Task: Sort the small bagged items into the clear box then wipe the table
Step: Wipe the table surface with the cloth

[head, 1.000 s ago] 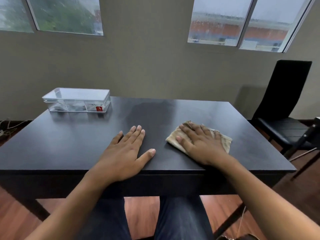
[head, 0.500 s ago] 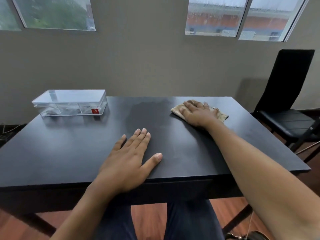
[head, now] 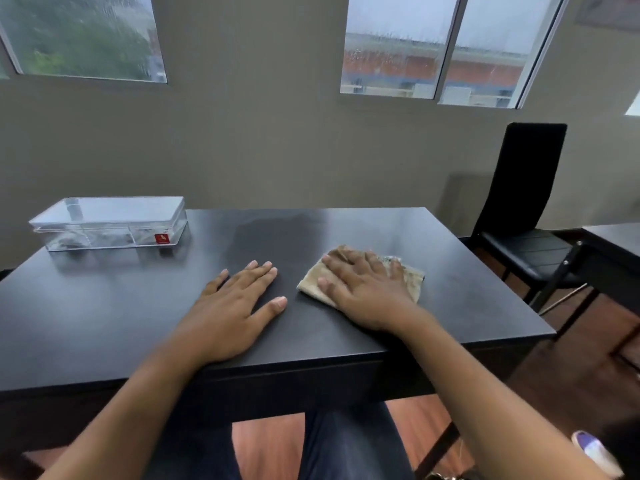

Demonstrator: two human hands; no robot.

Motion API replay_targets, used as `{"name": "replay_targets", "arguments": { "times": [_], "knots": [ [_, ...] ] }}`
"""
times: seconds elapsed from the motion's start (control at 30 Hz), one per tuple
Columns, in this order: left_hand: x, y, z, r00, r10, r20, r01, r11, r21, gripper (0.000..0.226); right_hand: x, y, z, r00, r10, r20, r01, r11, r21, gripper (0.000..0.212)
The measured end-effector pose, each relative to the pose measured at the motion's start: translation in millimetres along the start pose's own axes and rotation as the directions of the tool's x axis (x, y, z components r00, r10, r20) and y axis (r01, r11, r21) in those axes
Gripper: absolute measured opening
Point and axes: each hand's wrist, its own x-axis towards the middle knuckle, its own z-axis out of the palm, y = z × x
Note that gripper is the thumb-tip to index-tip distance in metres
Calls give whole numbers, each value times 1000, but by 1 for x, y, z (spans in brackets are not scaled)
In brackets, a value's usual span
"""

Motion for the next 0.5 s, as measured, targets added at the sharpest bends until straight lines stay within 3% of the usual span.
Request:
{"name": "replay_targets", "arguments": {
  "times": [0.1,0.23,0.37,0.5],
  "knots": [
    [4,-5,0,1000,29,1,-29,1000,4,89,-31,5,1,998,-56,0,56,998,-2,65],
    [8,-19,-4,995,102,20,-102,995,6,78,-46,28,-4,999,-41,-19,41,999,-5,64],
    [5,-31,-6,983,184,-12,-184,983,-6,84,-32,61,-17,998,68,-5,-68,998,-15,65],
    [6,-29,-2,983,176,-60,-176,984,6,80,19,94,-29,973,231,-26,-232,972,-28,67]
  ]
}}
